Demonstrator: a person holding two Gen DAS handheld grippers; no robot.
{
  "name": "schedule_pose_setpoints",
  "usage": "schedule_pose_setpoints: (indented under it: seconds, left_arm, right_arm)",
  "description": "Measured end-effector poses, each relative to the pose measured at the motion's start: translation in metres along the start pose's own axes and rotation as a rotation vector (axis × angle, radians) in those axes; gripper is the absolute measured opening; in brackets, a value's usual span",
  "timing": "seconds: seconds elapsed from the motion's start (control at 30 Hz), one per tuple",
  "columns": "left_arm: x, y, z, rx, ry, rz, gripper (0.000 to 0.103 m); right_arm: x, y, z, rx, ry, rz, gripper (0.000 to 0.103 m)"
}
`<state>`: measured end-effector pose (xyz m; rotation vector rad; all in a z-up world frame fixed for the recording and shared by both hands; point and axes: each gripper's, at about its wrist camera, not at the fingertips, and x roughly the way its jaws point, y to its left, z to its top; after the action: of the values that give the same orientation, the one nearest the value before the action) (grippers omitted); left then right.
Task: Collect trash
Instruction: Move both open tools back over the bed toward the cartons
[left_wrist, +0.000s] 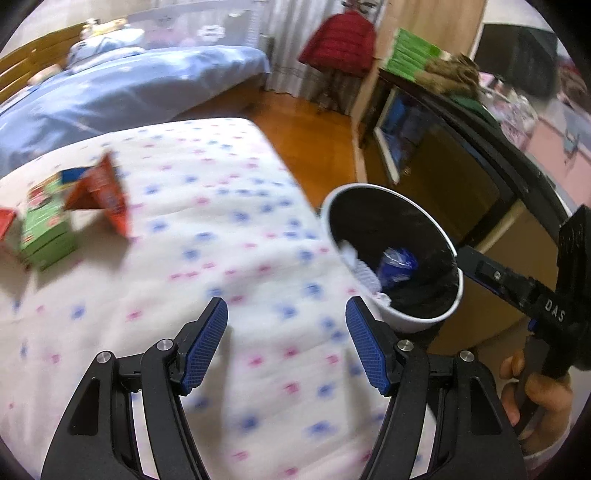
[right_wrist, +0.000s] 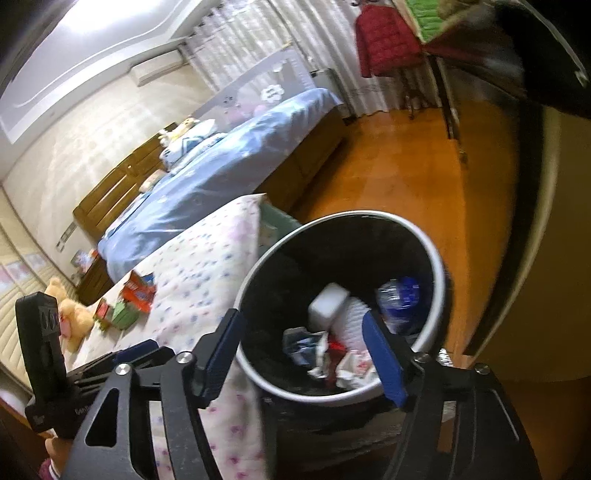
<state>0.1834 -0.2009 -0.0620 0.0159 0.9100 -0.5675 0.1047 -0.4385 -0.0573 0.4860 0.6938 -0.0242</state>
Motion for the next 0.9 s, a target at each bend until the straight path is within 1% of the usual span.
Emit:
schedule_pose_setpoints:
  seconds: [0.23, 0.3, 0.37, 0.47, 0.63, 0.9]
  left_arm:
    - [-0.026, 0.048, -0.011, -0.095, -0.054, 0.081, 0.068]
    - [-0.031, 0.062, -0.016, -0.127, -0.060, 0.105, 0.068]
    - [-0.036, 0.080, -0.021, -0.171, -0.062, 0.131, 0.068]
    - [-0.044, 0.102, -0.025, -0.210, -0.070, 0.157, 0.068]
    - [-0.051, 0.129, -0.030, -0.267, -0.082, 0.192, 0.068]
    - [-0.057, 0.159, -0.029, -0.323, -0.093, 0.230, 0.068]
  right_arm:
    - [0.016, 0.043, -0.011, -0.082, 0.034, 0.048, 0.076]
    - [0.021, 0.056, -0.014, -0.106, 0.043, 0.065, 0.078]
    - [0.026, 0.067, -0.017, -0.131, 0.050, 0.076, 0.078]
    - [0.034, 0.084, -0.021, -0.163, 0.069, 0.095, 0.078]
    - [0.047, 0.110, -0.027, -0.205, 0.088, 0.129, 0.078]
    - [0.067, 0.147, -0.031, -0.279, 0.114, 0.171, 0.078]
